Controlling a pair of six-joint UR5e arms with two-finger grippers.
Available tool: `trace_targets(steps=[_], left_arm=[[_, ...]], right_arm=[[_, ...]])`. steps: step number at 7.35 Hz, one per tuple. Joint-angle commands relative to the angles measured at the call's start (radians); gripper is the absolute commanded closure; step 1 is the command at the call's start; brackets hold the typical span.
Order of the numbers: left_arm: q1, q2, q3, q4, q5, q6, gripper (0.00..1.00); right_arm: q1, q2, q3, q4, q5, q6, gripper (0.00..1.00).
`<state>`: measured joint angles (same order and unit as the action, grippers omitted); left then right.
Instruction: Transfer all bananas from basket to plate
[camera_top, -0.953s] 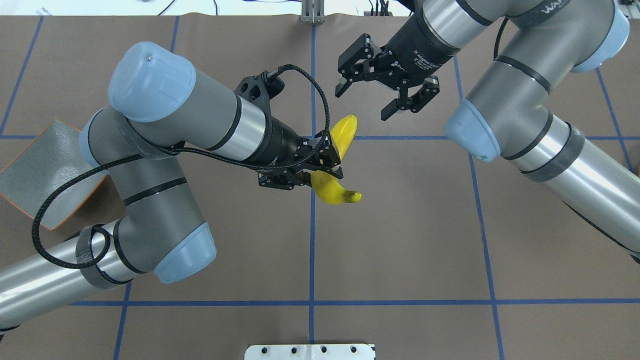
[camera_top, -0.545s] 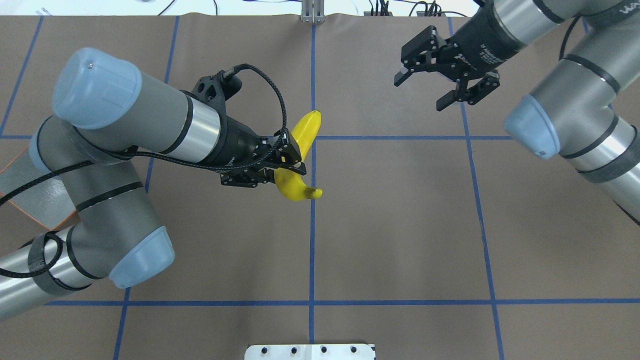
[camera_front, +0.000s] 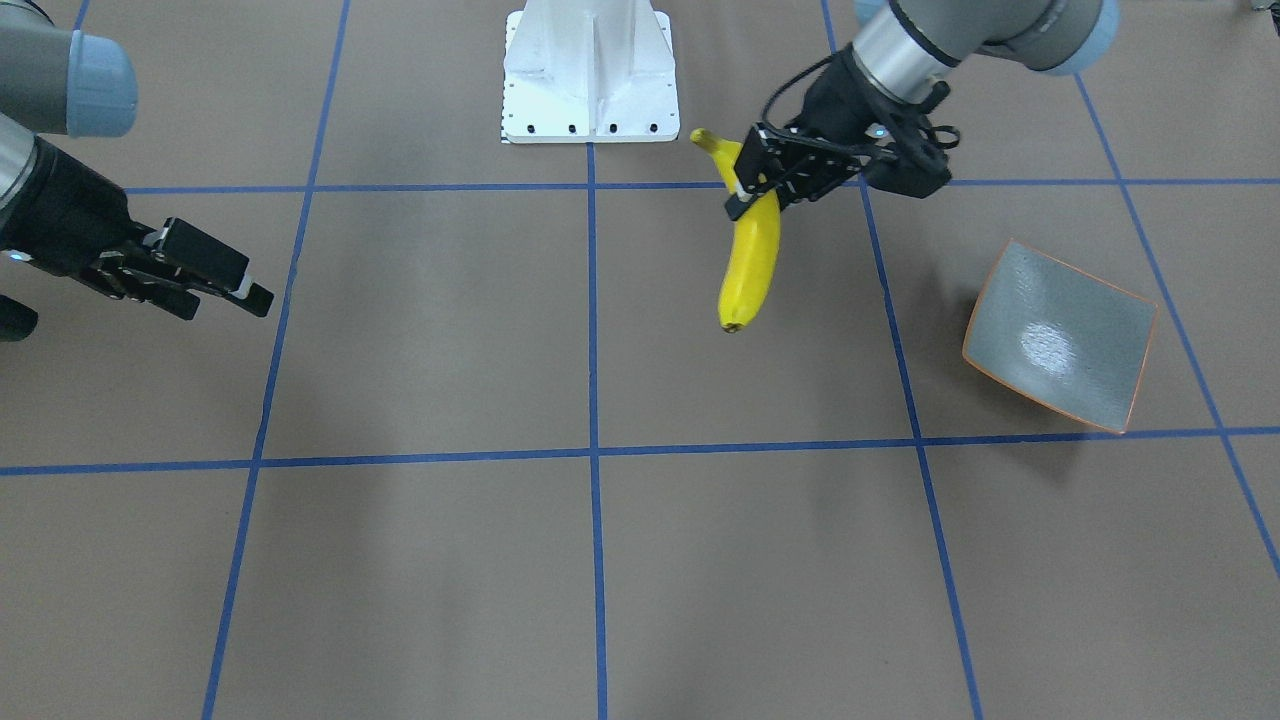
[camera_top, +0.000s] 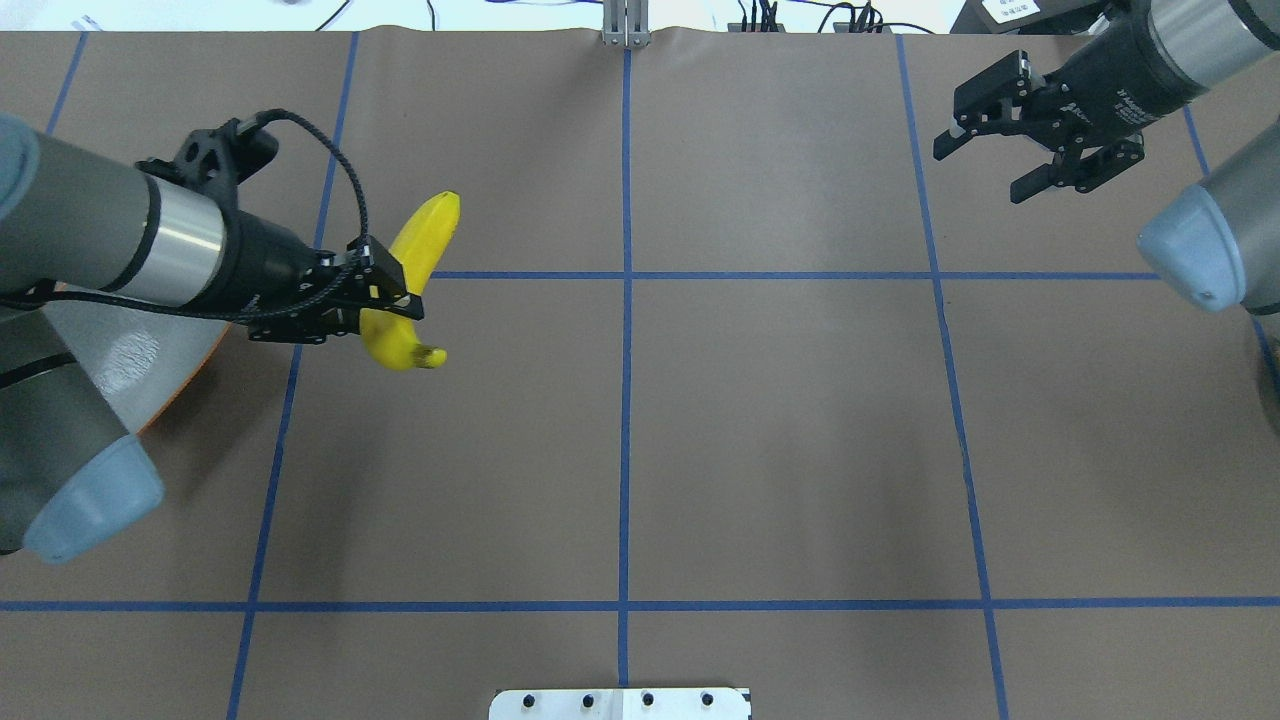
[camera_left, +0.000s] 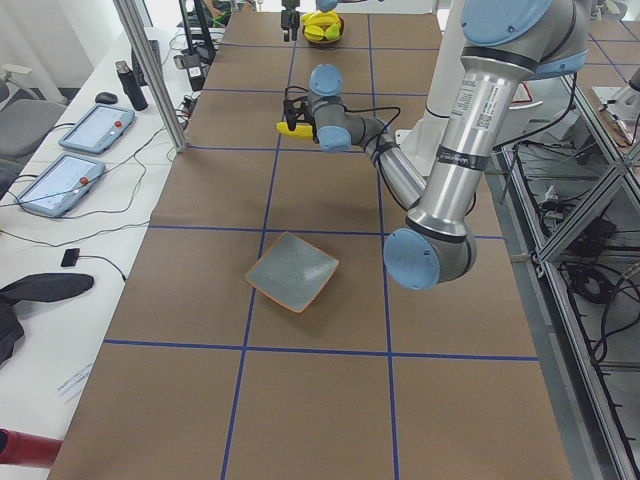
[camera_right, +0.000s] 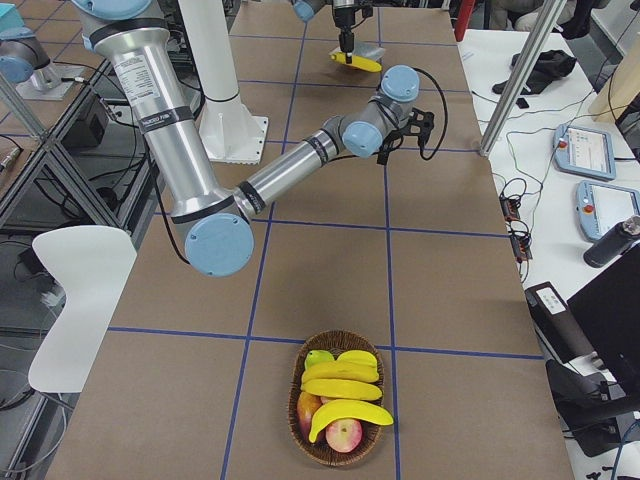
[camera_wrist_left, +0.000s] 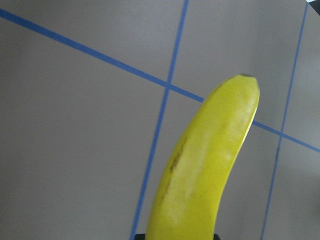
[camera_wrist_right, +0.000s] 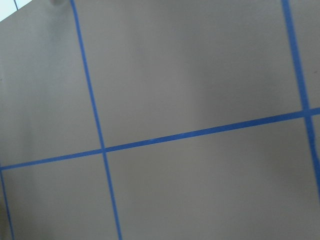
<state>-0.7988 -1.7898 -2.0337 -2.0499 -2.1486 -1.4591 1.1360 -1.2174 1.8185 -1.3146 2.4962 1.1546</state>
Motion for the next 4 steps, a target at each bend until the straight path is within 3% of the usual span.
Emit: trace_targets(steps=[1, 2, 3, 4], left_arm=[[-0.104, 0.273, -0.01, -0.045, 0.001, 0.379, 1.0], [-0.176, 0.329, 0.021, -0.056, -0.002, 0.526, 1.0], [-0.19, 0.339, 0.085, -0.081, 0.001, 0.561, 1.0], [-0.2, 0.342, 0.198, -0.189, 0.004, 0.551, 1.0]], right_arm=[[0.007, -0.031, 0.001, 0.0, -0.057, -0.012, 0.0], [0.007, -0.033, 0.001, 0.0, -0.063, -0.012, 0.0], [0.007, -0.04, 0.001, 0.0, -0.069, -0.01, 0.0], [0.007, -0.05, 0.001, 0.0, -0.086, -0.012, 0.0]])
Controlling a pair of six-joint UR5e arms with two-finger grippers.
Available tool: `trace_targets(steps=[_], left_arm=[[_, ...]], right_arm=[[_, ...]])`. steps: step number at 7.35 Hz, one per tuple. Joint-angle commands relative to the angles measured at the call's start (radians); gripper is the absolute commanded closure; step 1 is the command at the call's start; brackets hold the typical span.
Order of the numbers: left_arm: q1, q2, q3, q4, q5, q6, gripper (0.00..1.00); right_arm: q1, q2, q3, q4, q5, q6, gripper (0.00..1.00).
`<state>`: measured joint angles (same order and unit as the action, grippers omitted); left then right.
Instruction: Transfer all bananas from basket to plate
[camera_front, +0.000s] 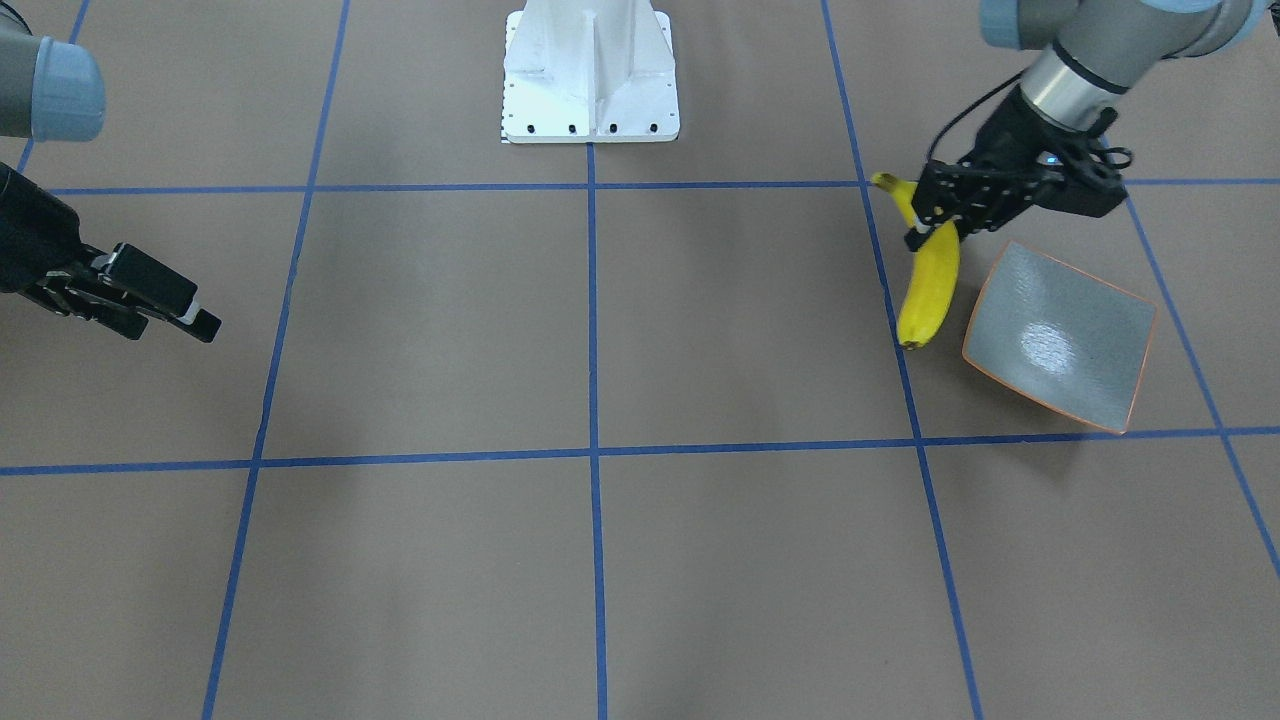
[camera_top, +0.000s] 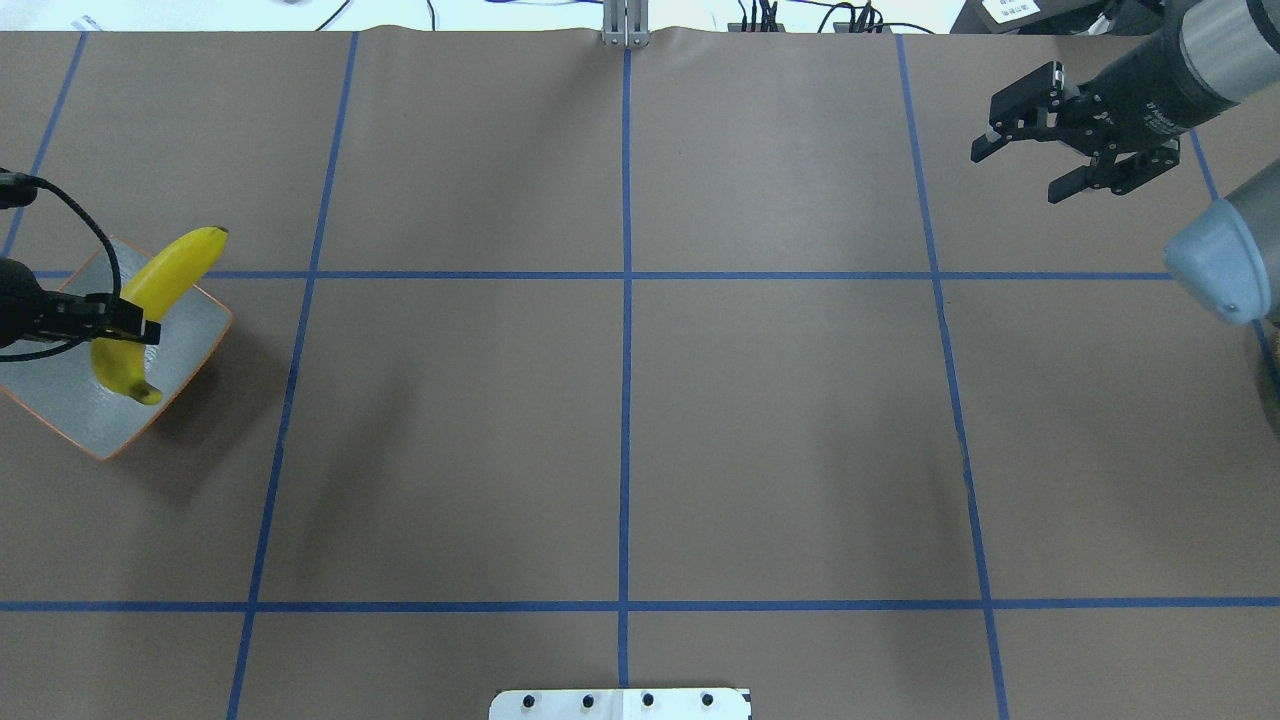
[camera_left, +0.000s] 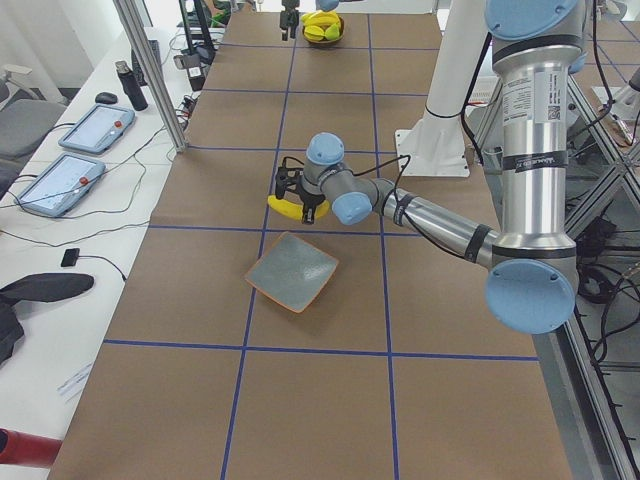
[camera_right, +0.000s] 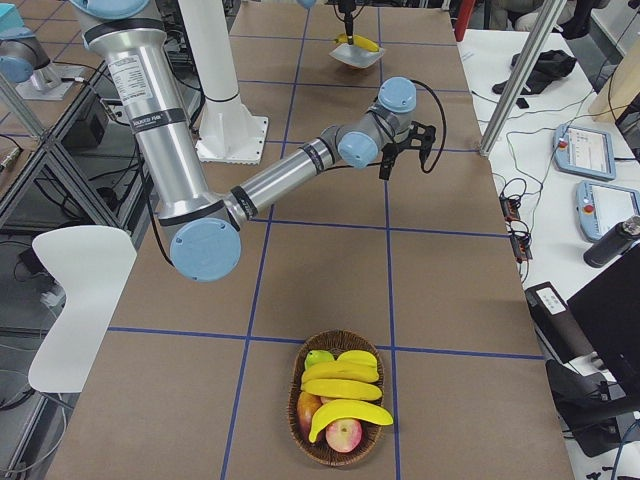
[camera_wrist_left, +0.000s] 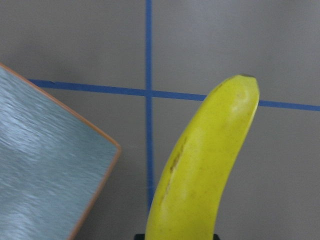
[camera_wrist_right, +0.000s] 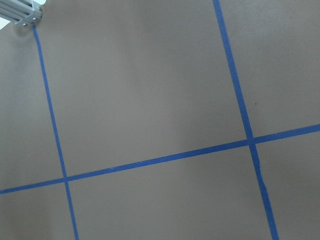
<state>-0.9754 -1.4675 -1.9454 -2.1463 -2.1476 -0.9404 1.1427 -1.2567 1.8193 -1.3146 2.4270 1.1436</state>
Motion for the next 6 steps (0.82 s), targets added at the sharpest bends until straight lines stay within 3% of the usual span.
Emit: trace_targets(steps=[1, 6], left_arm=[[-0.043, 0.01, 0.185, -0.156, 0.002, 0.028, 1.0], [-0.069, -0.03, 0.312, -0.162, 0.0, 0.017, 1.0]], right_arm=[[0.0, -0.012, 0.003, 0.0, -0.023, -0.001, 0.0], [0.002, -0.013, 0.014, 0.0, -0.026, 0.001, 0.0]])
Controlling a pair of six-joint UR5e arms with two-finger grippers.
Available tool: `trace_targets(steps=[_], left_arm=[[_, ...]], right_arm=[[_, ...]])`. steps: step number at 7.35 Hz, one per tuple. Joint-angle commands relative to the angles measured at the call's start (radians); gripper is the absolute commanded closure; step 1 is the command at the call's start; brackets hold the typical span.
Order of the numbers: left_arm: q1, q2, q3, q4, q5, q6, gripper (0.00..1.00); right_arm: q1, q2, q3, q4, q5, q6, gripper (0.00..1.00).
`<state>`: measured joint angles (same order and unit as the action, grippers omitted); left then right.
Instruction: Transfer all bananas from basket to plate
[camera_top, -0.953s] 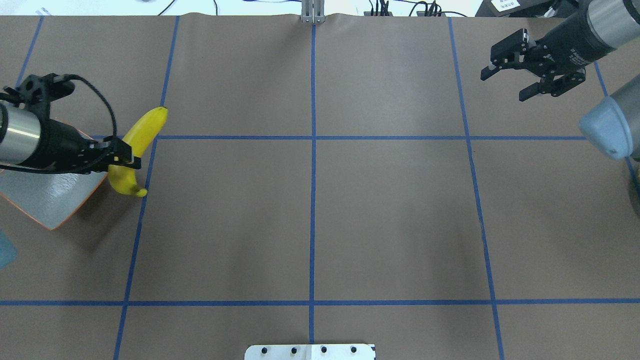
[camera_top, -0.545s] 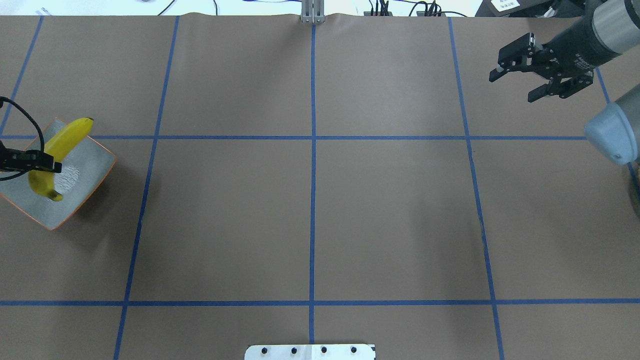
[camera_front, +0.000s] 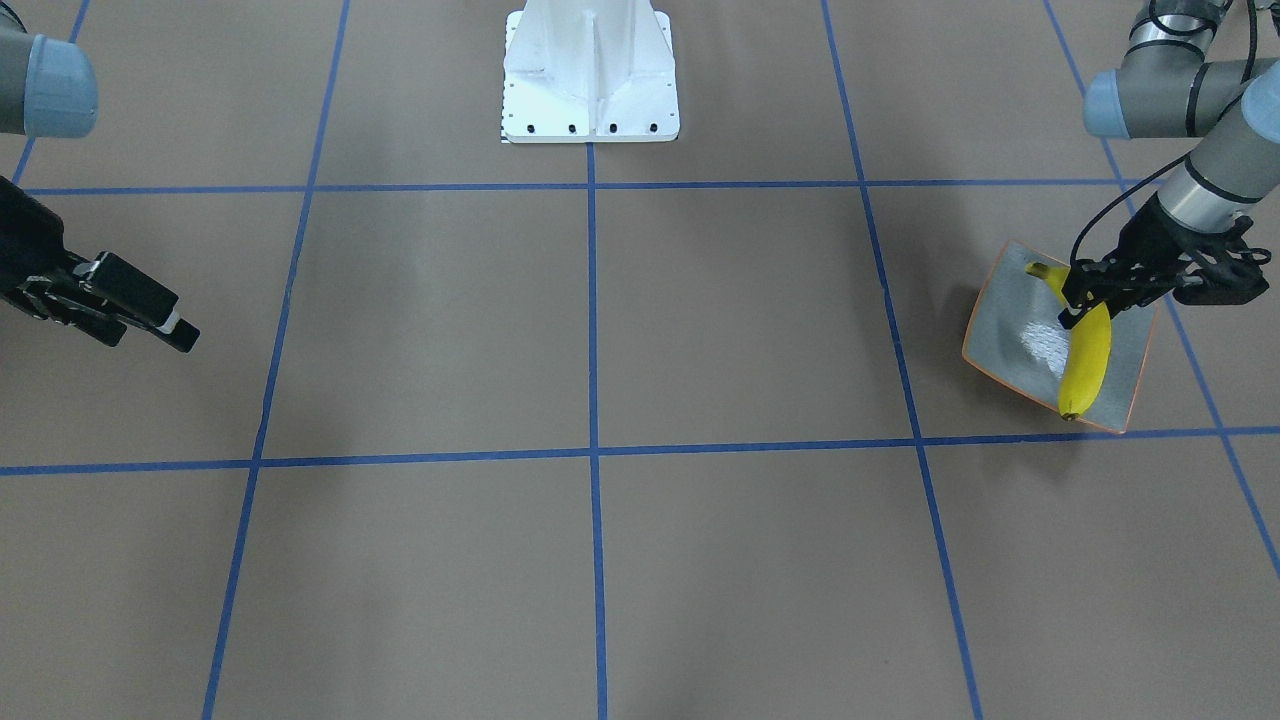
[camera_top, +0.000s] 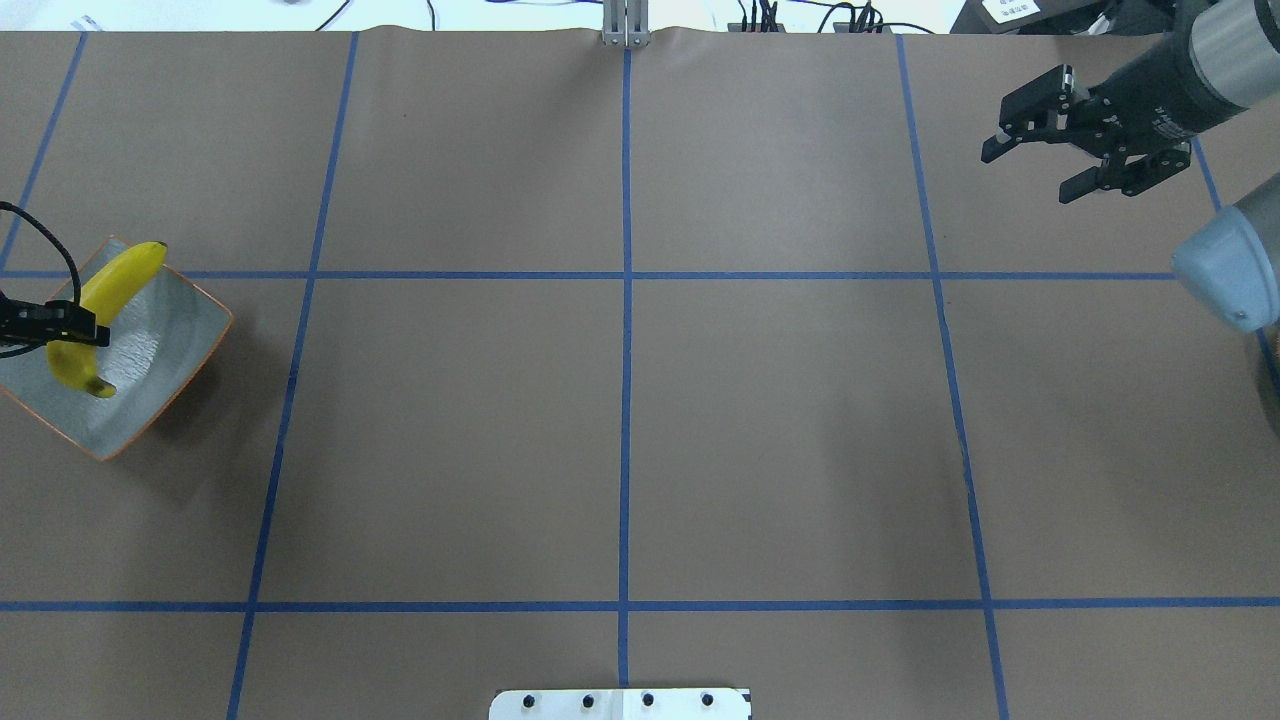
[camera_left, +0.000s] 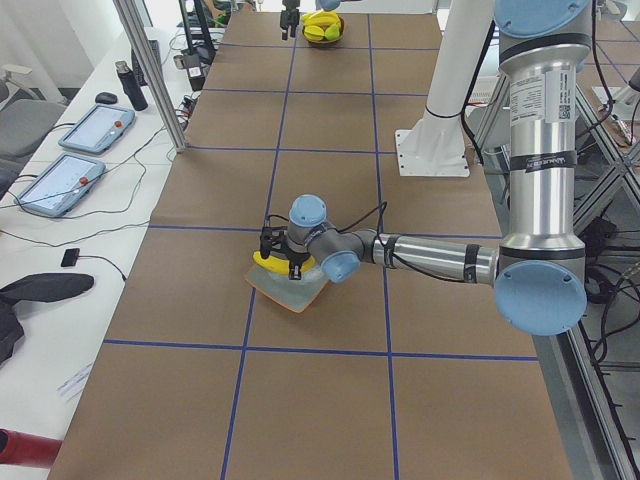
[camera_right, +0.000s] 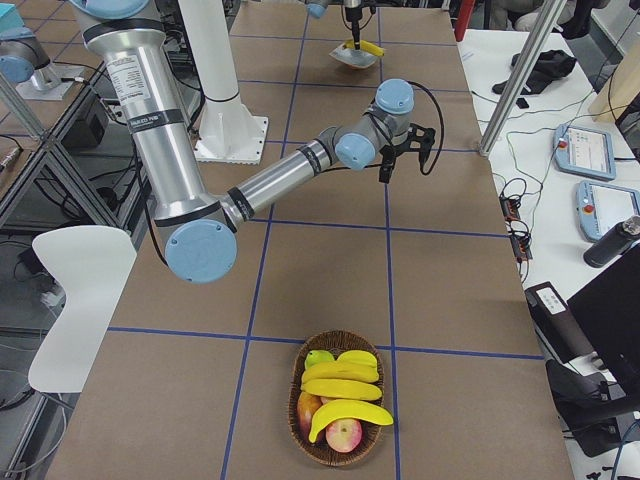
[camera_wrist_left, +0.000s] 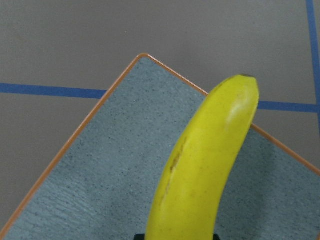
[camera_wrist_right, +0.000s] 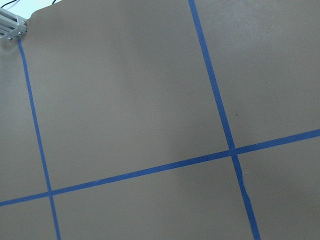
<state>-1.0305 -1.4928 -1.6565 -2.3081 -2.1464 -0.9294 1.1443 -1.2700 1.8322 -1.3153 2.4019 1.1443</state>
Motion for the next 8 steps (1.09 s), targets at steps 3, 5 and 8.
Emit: trace_targets(steps=[3, 5, 8], left_arm=[[-0.025, -0.006, 0.047, -0.002, -0.001, 0.004, 1.0], [-0.025, -0.006, 0.046, -0.002, -0.003, 0.006, 0.07], [-0.032, -0.004, 0.04, -0.002, -0.006, 0.006, 0.01]], right_arm=[[-0.001, 0.001, -0.001, -0.001, -0.013, 0.002, 0.0], [-0.001, 0.001, 0.001, 0.001, -0.014, 0.003, 0.0], [-0.001, 0.004, 0.001, 0.001, -0.015, 0.003, 0.0]])
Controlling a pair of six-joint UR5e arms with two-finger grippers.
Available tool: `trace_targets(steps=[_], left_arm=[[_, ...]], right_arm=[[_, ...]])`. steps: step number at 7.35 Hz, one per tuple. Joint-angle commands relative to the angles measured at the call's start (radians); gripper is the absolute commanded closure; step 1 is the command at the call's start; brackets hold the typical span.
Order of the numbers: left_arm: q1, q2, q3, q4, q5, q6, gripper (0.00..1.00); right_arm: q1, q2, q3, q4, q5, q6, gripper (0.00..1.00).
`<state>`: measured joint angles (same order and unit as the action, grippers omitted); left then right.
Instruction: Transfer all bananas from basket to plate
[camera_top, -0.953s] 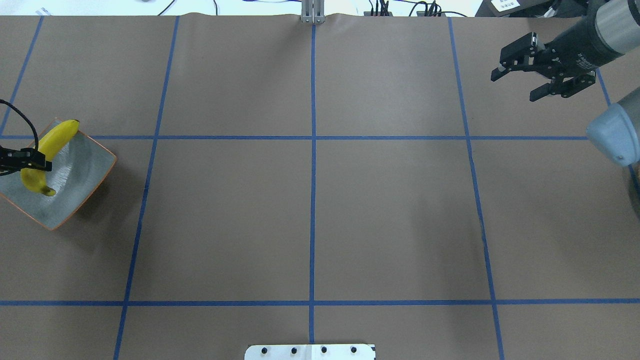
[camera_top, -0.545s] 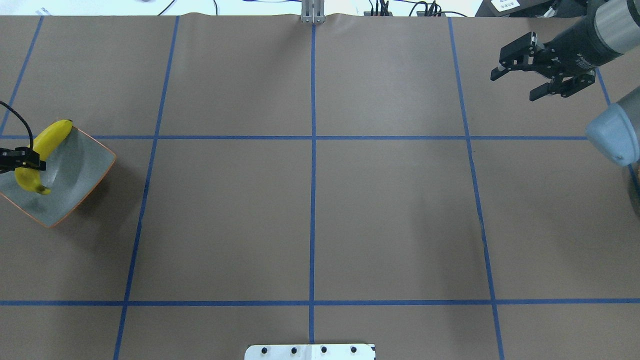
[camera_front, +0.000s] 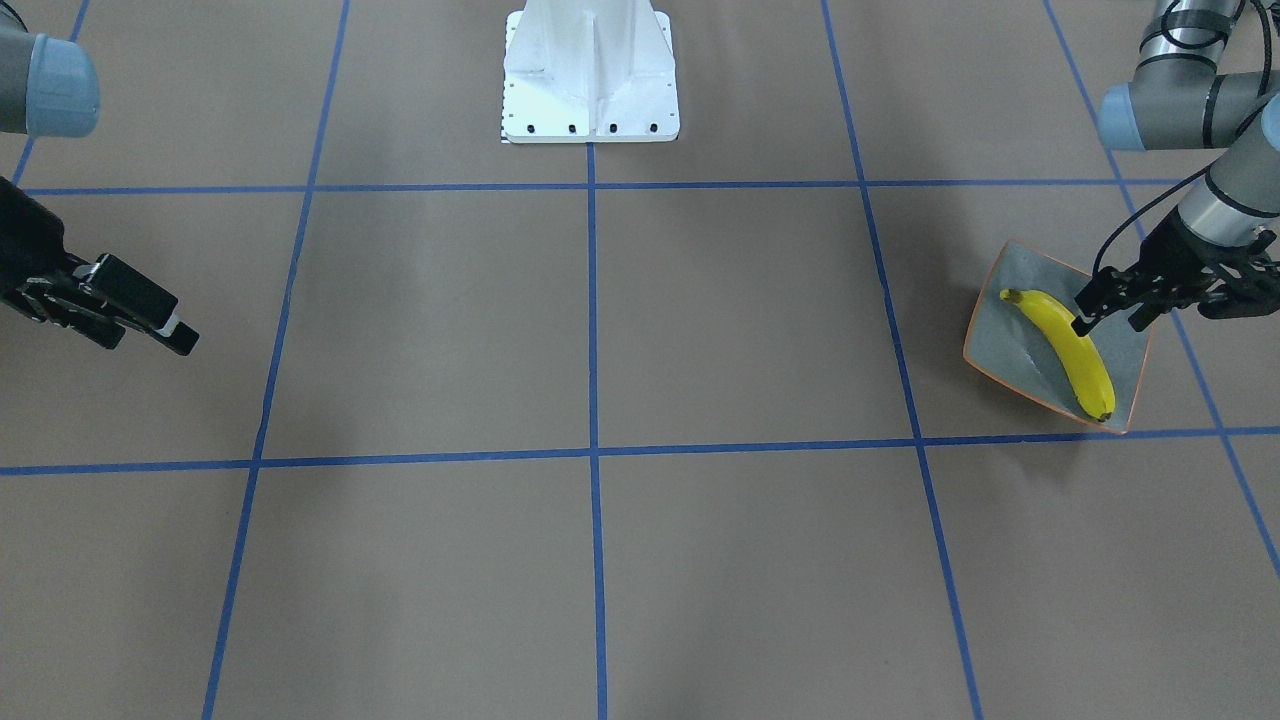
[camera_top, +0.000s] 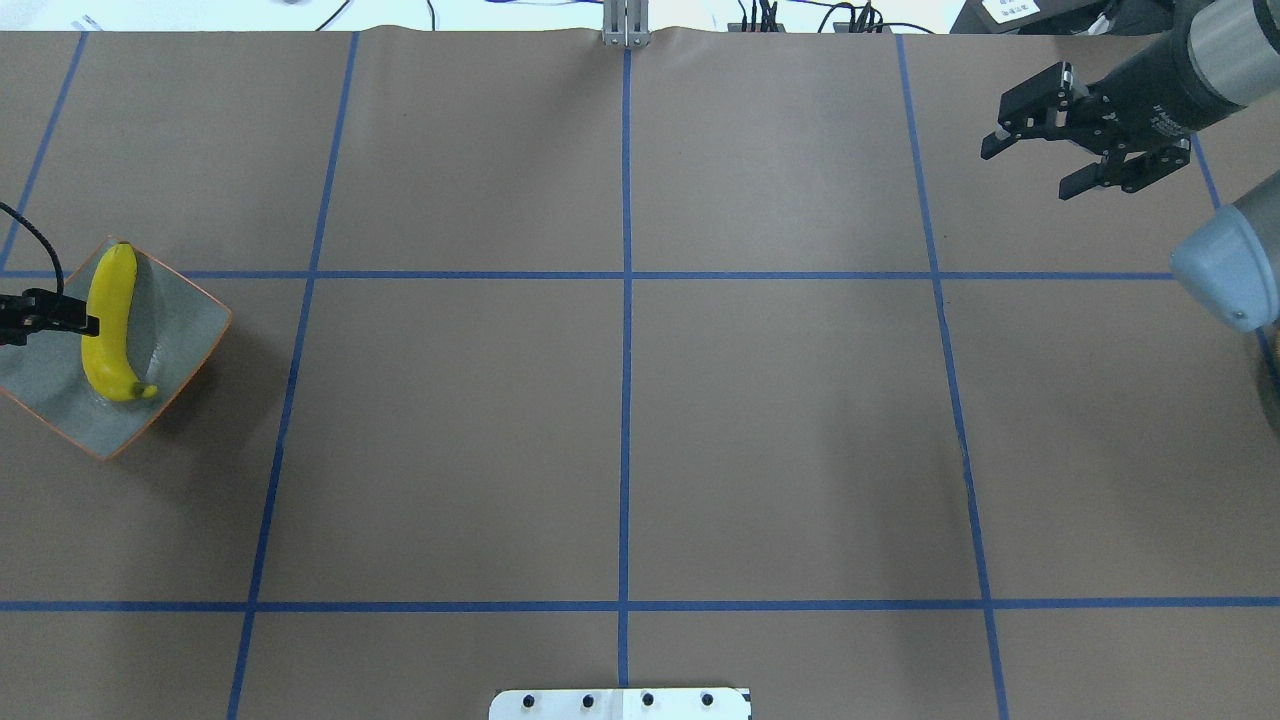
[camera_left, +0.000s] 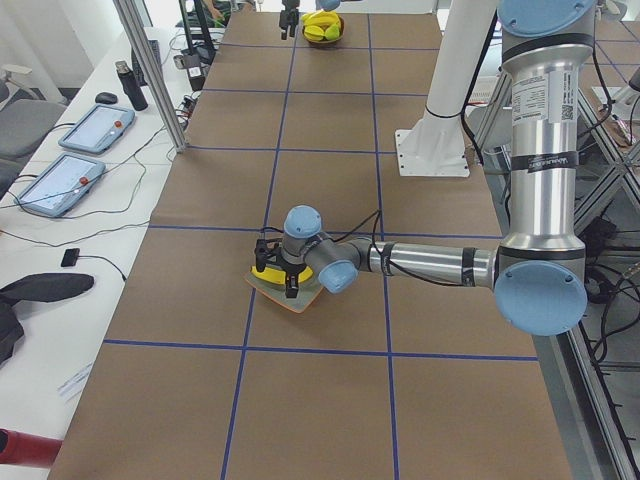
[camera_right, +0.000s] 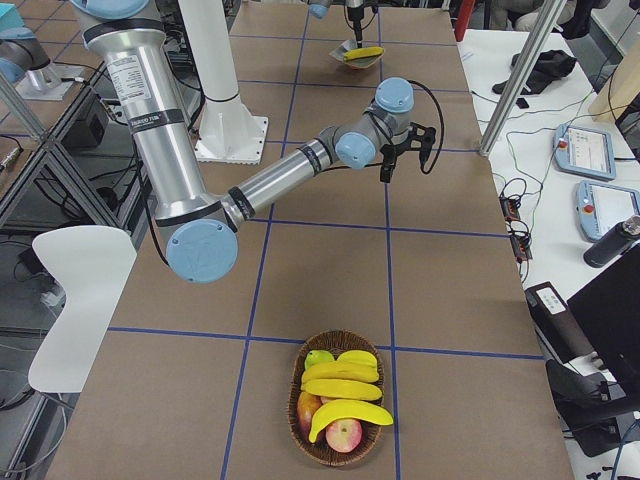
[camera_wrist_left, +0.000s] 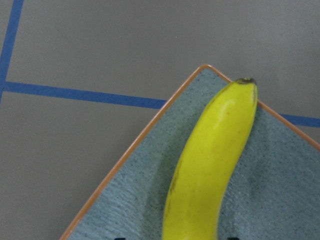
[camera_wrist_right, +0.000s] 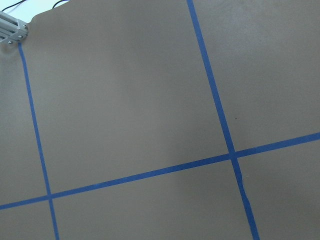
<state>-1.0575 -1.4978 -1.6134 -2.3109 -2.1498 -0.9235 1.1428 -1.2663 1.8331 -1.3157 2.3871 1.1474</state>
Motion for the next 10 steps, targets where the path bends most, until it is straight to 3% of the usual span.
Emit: trace_targets(steps=[1, 3, 6, 8, 9, 10], left_arm=[[-0.028, 0.001, -0.006, 0.001, -0.04, 0.0, 0.01], [-0.126, -0.015, -0.017, -0.002, -0.181, 0.002, 0.01], [-0.211, 0.037, -0.034, -0.038, -0.197, 0.248, 0.0], [-0.217, 0.042, -0.04, -0.038, -0.197, 0.258, 0.0], [-0.22, 0.045, -0.048, -0.038, -0.196, 0.258, 0.0], [-0.222, 0.045, -0.051, -0.038, -0.196, 0.249, 0.0]], right_arm=[[0.0, 0.001, 0.0, 0.0, 0.001, 0.0, 0.0], [0.015, -0.024, 0.002, 0.001, 0.003, -0.005, 0.0], [0.112, -0.17, -0.001, 0.001, 0.006, -0.263, 0.0], [0.214, -0.315, -0.008, 0.0, 0.001, -0.512, 0.0], [0.241, -0.364, -0.014, -0.002, -0.018, -0.591, 0.0], [0.241, -0.396, -0.012, -0.005, -0.111, -0.609, 0.0]])
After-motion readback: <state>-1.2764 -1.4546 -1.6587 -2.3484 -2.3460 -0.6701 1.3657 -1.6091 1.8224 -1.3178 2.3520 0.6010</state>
